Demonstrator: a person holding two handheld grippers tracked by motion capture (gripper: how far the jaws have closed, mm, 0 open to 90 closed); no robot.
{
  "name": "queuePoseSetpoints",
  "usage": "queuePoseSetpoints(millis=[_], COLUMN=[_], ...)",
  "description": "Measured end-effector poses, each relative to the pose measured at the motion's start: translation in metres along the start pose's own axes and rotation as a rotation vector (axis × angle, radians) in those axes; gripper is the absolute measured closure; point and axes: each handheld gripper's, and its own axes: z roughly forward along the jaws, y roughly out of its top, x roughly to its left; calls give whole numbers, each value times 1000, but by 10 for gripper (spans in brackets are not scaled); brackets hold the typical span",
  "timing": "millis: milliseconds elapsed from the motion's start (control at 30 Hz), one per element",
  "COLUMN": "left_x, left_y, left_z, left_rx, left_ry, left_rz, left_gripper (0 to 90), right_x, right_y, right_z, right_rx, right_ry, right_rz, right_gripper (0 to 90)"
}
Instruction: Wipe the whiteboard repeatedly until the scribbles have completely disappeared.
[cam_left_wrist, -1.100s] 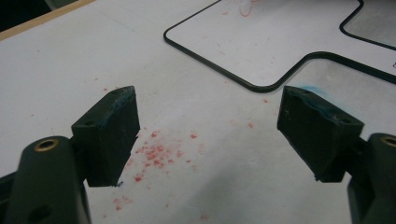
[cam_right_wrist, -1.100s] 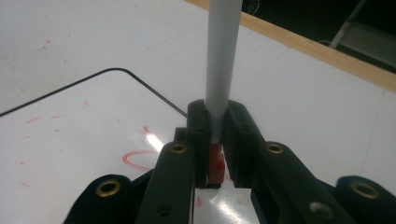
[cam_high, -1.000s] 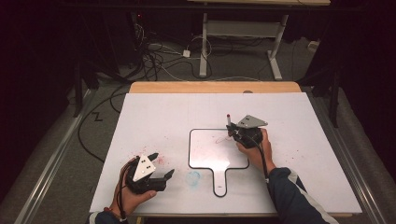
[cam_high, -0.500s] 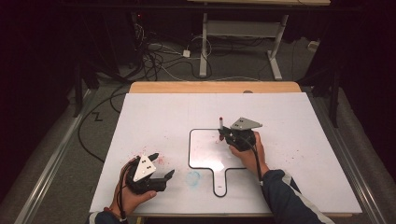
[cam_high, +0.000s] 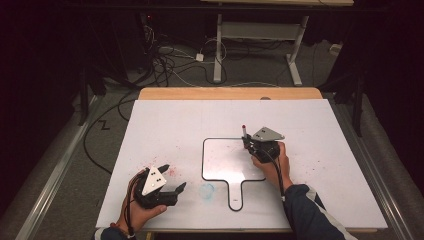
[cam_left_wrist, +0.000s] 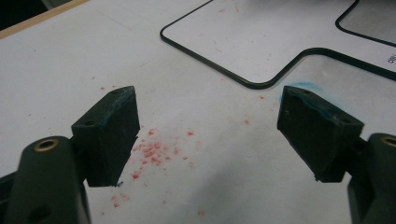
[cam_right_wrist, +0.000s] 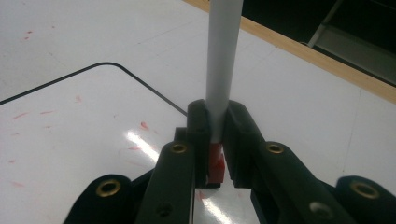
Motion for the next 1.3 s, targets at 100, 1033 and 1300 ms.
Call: queuePoseSetpoints(millis=[100,1033,1300], left_x=[0,2,1], left_y=[1,0,0], left_z=[1,1,0], left_rx=[0,1,-1], left_ry=[-3,-8,-5], left_rz=[0,-5,2], left_gripper=[198,198,198], right_x=[7,6,27], right_y=[1,12,16], right_z=[1,18,18], right_rx=[-13,-11,-14], right_ry=[36,89,149], right_rz=[-2,34,-10], right_gripper=[821,821,821])
